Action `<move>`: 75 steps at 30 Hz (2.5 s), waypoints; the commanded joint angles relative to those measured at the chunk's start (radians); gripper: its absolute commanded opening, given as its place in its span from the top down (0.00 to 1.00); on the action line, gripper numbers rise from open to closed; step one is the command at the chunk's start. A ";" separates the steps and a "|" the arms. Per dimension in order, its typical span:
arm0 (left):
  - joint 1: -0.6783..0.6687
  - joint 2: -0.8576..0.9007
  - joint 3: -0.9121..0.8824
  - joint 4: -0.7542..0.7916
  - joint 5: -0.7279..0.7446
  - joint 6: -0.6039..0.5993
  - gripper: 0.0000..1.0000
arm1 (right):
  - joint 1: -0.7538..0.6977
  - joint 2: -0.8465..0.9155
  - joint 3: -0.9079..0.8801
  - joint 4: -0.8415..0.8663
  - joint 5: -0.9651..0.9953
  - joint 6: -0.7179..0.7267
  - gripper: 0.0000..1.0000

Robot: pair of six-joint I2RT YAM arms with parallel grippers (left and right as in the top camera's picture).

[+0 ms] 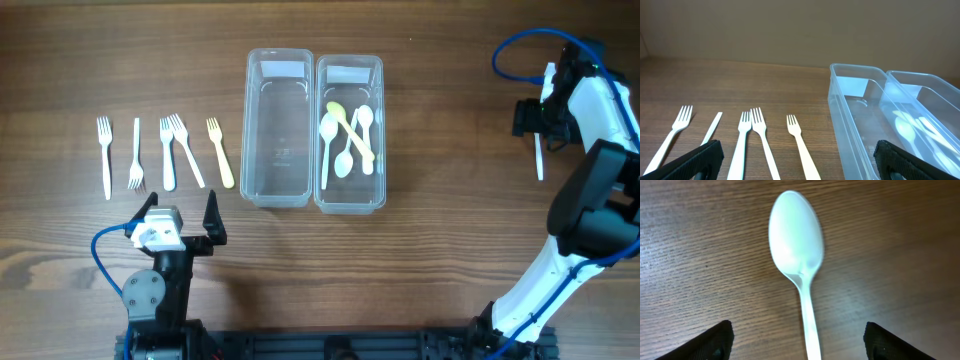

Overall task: Pack container
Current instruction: 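Move the right gripper to the last white spoon and grasp it, then place the last white spoon into the right container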

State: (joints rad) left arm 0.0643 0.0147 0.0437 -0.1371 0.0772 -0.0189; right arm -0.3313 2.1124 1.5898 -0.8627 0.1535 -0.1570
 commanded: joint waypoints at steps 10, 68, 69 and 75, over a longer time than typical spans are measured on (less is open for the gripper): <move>-0.007 -0.006 -0.006 0.002 0.016 0.019 0.00 | -0.066 0.048 -0.044 0.068 -0.144 -0.085 0.22; -0.007 -0.006 -0.006 0.002 0.016 0.019 0.00 | 0.819 -0.294 -0.083 0.122 -0.146 0.475 0.96; -0.007 -0.006 -0.006 0.002 0.016 0.019 0.00 | 0.819 -0.289 -0.091 0.124 -0.146 0.474 0.96; -0.007 -0.006 -0.006 0.002 0.016 0.019 0.00 | 0.819 -0.240 -0.126 0.141 -0.147 0.470 0.95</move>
State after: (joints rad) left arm 0.0643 0.0147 0.0437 -0.1371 0.0772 -0.0185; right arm 0.4885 1.8301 1.4784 -0.7353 -0.0174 0.2951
